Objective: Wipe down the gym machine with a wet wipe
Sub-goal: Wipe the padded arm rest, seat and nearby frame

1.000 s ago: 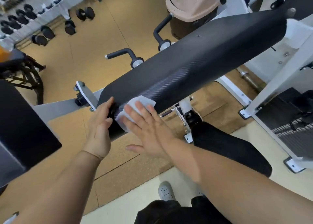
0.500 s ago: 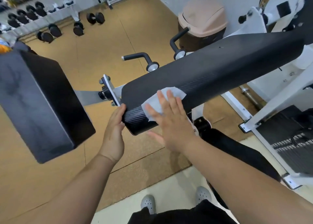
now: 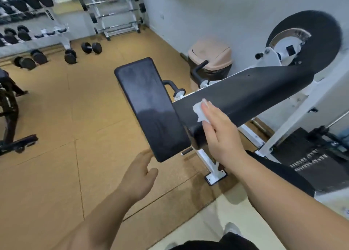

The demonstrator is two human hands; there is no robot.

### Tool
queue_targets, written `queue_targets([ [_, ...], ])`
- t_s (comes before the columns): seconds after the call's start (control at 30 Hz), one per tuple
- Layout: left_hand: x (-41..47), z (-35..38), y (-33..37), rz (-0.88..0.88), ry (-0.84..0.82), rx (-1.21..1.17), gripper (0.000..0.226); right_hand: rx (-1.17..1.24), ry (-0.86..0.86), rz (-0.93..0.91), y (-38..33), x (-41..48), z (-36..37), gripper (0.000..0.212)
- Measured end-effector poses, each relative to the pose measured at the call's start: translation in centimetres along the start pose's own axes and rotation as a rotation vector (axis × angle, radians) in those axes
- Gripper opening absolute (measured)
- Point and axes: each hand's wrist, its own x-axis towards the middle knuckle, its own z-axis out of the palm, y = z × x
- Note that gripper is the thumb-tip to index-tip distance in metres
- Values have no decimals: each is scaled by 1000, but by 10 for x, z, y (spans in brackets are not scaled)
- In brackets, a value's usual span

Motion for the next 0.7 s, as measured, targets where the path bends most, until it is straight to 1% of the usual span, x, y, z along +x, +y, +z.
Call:
queue_targets([
  [0.07, 4, -18, -3, -7, 114, -55, 51, 106, 92, -81, -44, -8, -14, 50],
  [0.13, 11, -35, 1, -25, 252, -214, 45, 103, 68, -213, -76, -21, -17, 59],
  [0.2, 16, -55, 14, 3, 386, -398, 42, -13, -39, -356, -88, -37, -8, 71],
  [0.23, 17, -67, 22, 35, 443, -470, 47, -116, -117, -393, -91, -45, -1, 77],
  [0.3, 16, -92, 41, 138, 513, -566, 58, -365, -215, -384, -93, -57, 13, 93],
  [0.33, 16, -104, 51, 206, 516, -585, 60, -432, -227, -375, -95, -58, 17, 98],
  [0.37, 18, -114, 59, 280, 502, -585, 59, -447, -235, -369, -101, -53, 17, 101],
  [0.43, 24, -130, 72, 399, 442, -553, 58, -420, -286, -340, -114, -28, 11, 105],
  [0.5, 32, -139, 77, 419, 410, -529, 67, -411, -325, -310, -130, 11, 2, 108],
  [0.57, 38, -142, 75, 453, 460, -480, 68, -412, -315, -334, -140, 42, -3, 108],
  [0.63, 39, -143, 72, 502, 491, -461, 65, -413, -311, -364, -142, 49, -2, 107],
  [0.7, 40, -143, 70, 512, 479, -487, 65, -419, -319, -392, -134, 29, -1, 108],
])
